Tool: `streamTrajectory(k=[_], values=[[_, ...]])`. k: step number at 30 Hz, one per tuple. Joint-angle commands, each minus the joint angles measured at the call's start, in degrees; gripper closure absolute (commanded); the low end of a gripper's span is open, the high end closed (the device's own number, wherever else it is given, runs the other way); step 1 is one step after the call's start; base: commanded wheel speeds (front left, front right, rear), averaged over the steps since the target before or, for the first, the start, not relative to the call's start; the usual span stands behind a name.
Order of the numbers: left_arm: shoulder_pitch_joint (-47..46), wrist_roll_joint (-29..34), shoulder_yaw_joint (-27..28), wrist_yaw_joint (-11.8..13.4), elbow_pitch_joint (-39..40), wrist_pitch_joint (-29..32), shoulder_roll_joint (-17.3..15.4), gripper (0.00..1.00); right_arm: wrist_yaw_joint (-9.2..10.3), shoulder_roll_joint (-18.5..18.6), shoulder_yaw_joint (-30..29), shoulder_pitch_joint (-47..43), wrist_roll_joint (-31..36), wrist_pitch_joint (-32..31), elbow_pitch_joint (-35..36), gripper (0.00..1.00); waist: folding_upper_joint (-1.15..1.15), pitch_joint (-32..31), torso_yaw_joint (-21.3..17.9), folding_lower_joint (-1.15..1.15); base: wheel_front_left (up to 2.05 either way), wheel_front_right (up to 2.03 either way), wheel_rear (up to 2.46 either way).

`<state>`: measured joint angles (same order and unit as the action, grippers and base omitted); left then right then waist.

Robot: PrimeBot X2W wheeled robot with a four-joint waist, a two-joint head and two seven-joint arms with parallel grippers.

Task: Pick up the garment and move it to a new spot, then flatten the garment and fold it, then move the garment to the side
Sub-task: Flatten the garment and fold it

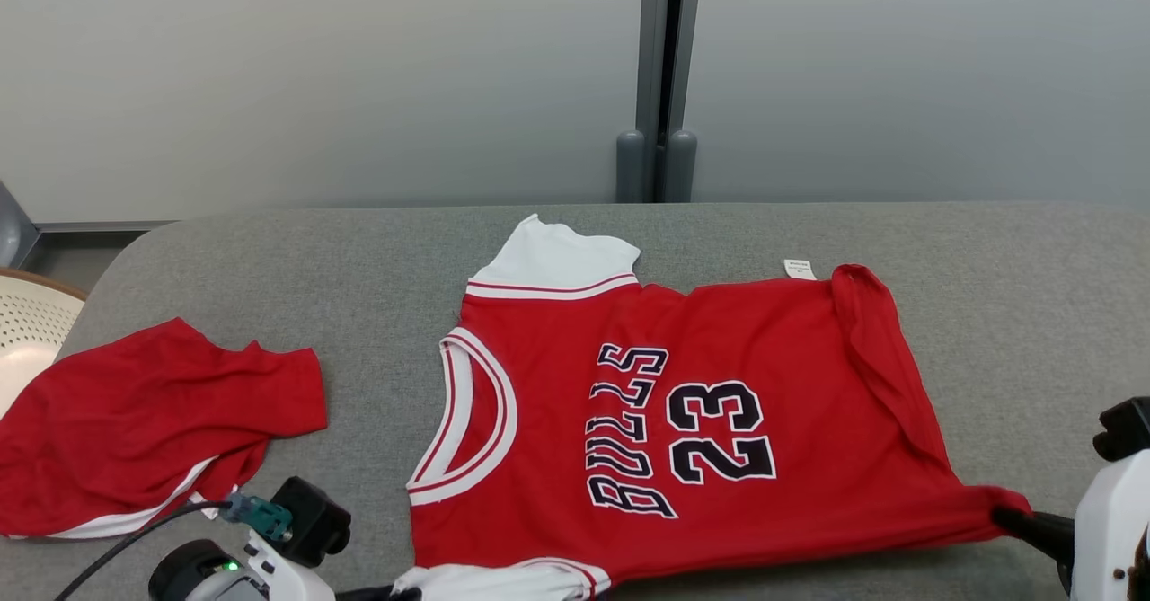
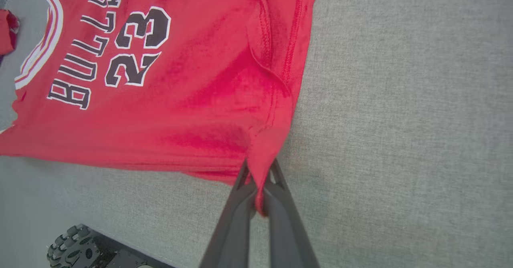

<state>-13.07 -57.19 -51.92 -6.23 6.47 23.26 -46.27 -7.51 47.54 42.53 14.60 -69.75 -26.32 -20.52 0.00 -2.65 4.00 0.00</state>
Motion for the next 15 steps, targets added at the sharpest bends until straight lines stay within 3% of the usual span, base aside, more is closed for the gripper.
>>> streamTrajectory(k=[1,15], values=[[-1.4,0.5,0.5,0.1,-0.1,0.2,-0.2,1.0,0.04,-0.4,-0.8,1.1,0.6,-0.4,-0.1,1.0,0.0,0.2,0.0,0.0,0.0,0.0,0.0],[-12.3,3.1,2.8,-0.7,-6.9,-2.1,5.3,1.0,0.03,-4.9,-5.1,8.0,6.7,-4.6,-3.9,1.0,0.0,5.8,-0.6,0.0,0.0,0.0,0.0]])
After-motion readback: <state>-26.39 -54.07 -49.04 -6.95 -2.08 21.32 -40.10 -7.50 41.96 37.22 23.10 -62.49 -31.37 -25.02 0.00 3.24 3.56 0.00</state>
